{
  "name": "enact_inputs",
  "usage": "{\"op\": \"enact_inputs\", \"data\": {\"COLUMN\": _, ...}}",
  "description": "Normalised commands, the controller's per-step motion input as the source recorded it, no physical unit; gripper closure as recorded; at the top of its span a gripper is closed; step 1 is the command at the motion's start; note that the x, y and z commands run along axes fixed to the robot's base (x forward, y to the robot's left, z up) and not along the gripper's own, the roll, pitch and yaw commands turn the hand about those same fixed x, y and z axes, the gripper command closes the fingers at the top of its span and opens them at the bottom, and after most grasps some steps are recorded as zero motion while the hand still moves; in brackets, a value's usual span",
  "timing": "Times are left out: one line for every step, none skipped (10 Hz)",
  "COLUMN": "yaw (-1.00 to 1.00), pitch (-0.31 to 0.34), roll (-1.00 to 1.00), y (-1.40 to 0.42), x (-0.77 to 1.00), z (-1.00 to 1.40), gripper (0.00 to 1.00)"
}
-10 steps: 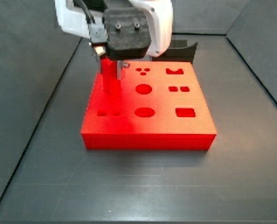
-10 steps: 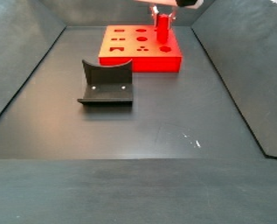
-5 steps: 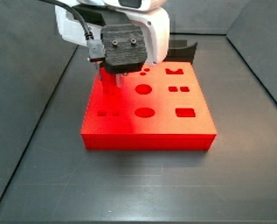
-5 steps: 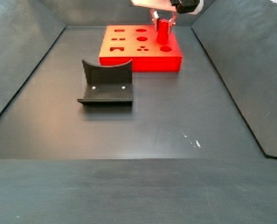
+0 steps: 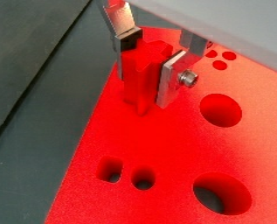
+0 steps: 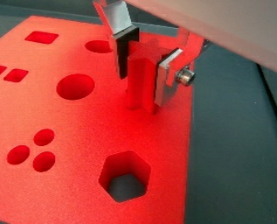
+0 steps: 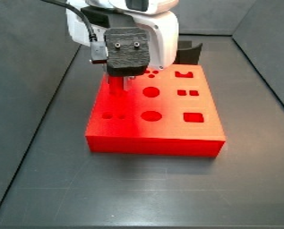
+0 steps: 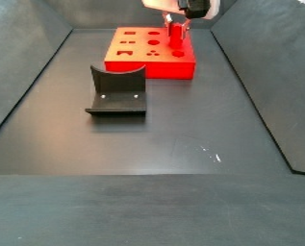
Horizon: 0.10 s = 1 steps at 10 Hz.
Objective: Insert the star object.
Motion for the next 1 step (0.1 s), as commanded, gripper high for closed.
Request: {"op": "enact_inputs", "data": {"yaw": 0.0, "pitch": 0.0, "roll": 0.0, "y": 0.0, "x": 0.0, "z": 0.0, "gripper": 1.0}}
